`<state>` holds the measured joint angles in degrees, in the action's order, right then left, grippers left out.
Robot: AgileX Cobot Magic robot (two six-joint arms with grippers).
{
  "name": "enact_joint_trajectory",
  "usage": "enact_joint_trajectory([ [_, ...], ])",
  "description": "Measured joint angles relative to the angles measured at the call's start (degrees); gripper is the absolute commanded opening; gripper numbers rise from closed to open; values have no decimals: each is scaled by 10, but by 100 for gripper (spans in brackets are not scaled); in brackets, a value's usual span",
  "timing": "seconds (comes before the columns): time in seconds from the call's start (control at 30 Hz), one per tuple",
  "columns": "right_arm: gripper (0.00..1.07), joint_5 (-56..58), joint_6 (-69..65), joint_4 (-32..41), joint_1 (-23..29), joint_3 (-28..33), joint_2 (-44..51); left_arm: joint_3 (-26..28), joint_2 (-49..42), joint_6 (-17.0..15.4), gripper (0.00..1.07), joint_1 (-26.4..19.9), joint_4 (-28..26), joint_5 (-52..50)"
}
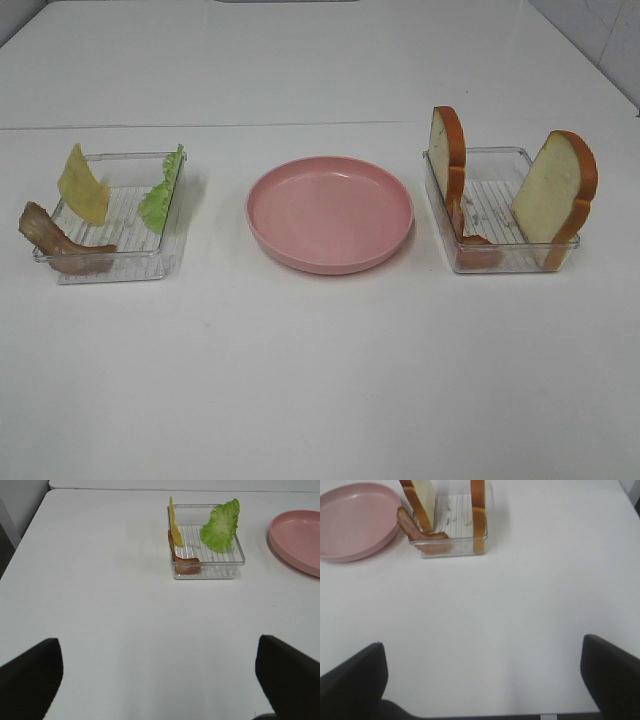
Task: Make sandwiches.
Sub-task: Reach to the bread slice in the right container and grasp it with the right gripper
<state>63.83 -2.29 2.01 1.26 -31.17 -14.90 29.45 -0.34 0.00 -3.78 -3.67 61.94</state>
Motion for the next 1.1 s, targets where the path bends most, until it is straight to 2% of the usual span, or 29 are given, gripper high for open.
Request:
enact_joint_trajectory([
  [0.03,99,1,0,15,0,-37,-73,0,0,0,100,0,0,0],
  [0.07,99,1,0,15,0,-37,-73,0,0,0,100,0,0,0],
  [0.1,99,1,0,21,0,-60,-116,0,0,0,100,0,0,0],
  [0.13,99,1,1,29,0,-107,-206,0,0,0,100,0,0,0],
  [0.17,99,1,1,29,0,-107,-206,0,0,0,100,0,0,0],
  [0.2,99,1,3,31,0,-160,-286,0,0,0,100,0,0,0],
  [0.23,99,1,3,31,0,-160,-286,0,0,0,100,0,0,0],
  [0.27,99,1,6,31,0,-191,-329,0,0,0,100,0,0,0],
  [0.3,98,5,14,31,0,-258,-405,0,0,0,100,0,0,0],
  [0.33,98,5,14,31,0,-258,-405,0,0,0,100,0,0,0],
  [0.37,98,14,23,31,0,-320,-481,0,0,0,100,0,0,0],
  [0.4,98,23,23,31,0,-356,-522,0,0,0,100,0,0,0],
  [0.43,98,23,23,31,0,-356,-522,0,0,0,100,0,0,0],
  [0.47,98,46,30,32,0,-418,-596,0,0,0,100,0,0,0],
  [0.5,98,46,30,32,0,-418,-596,0,0,0,100,0,0,0],
  [0.57,98,56,31,36,2,-506,-682,0,0,0,100,0,0,0],
  [0.6,98,56,31,36,2,-506,-682,0,0,0,100,0,0,0],
  [0.63,98,58,31,35,12,-563,-733,0,0,0,100,0,0,0],
  [0.67,98,58,30,32,19,-591,-759,0,0,0,100,0,0,0],
  [0.7,98,58,30,32,19,-591,-759,0,0,0,100,0,0,0],
  [0.73,98,59,28,25,36,-639,-811,0,0,0,100,0,0,0],
  [0.77,98,58,23,22,46,-666,-836,0,0,0,100,0,0,0],
  [0.8,98,58,23,22,46,-666,-836,0,0,0,100,0,0,0],
  [0.83,98,59,18,20,64,-713,-884,0,0,0,100,0,0,0],
  [0.87,98,59,18,20,64,-713,-884,0,0,0,100,0,0,0],
  [0.9,98,59,13,20,77,-760,-929,0,0,0,100,0,0,0],
  [0.97,98,59,11,22,83,-776,-952,0,0,0,100,0,0,0],
  [1.0,98,58,10,29,92,-808,-995,0,0,0,100,0,0,0],
  [1.1,98,58,10,46,97,-843,-1045,0,0,0,100,0,0,0],
])
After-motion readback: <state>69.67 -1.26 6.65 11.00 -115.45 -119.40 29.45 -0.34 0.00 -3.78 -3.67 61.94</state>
